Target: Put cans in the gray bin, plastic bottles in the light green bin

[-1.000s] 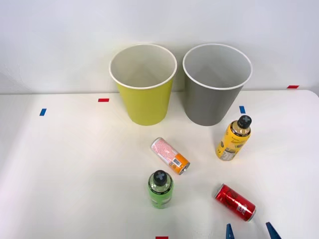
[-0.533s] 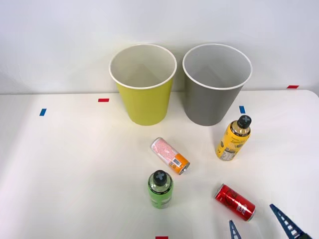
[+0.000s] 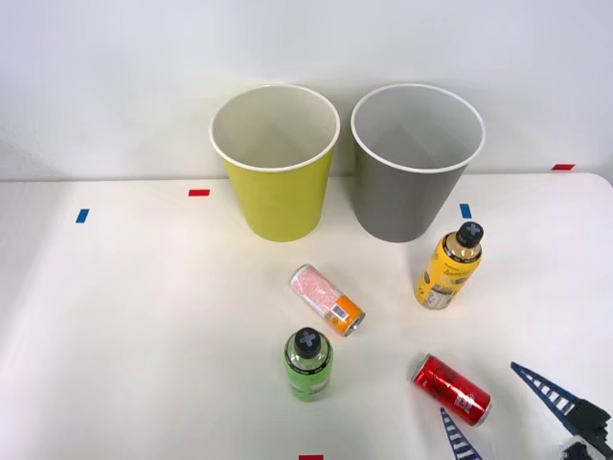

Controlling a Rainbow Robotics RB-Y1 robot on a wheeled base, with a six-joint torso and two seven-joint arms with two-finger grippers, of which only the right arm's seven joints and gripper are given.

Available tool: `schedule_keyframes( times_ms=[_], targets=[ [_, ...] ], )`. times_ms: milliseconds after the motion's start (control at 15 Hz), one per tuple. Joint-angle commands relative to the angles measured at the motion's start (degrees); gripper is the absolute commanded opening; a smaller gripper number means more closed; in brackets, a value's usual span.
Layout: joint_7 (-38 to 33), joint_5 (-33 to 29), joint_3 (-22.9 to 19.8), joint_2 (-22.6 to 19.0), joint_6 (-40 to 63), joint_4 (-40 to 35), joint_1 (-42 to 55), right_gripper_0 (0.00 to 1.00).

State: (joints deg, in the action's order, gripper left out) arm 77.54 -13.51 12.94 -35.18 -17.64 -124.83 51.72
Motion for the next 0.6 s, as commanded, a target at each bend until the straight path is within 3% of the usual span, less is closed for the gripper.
schedule_keyframes(
  times_ms=[67, 600],
  targets=[
    [0.24, -0.38, 0.86, -6.13, 13.33, -7.53, -1.97, 1.0],
    [-1.69, 2.7, 7.54, -15.89, 46.73, -19.04, -11.73, 1.0]
  ],
)
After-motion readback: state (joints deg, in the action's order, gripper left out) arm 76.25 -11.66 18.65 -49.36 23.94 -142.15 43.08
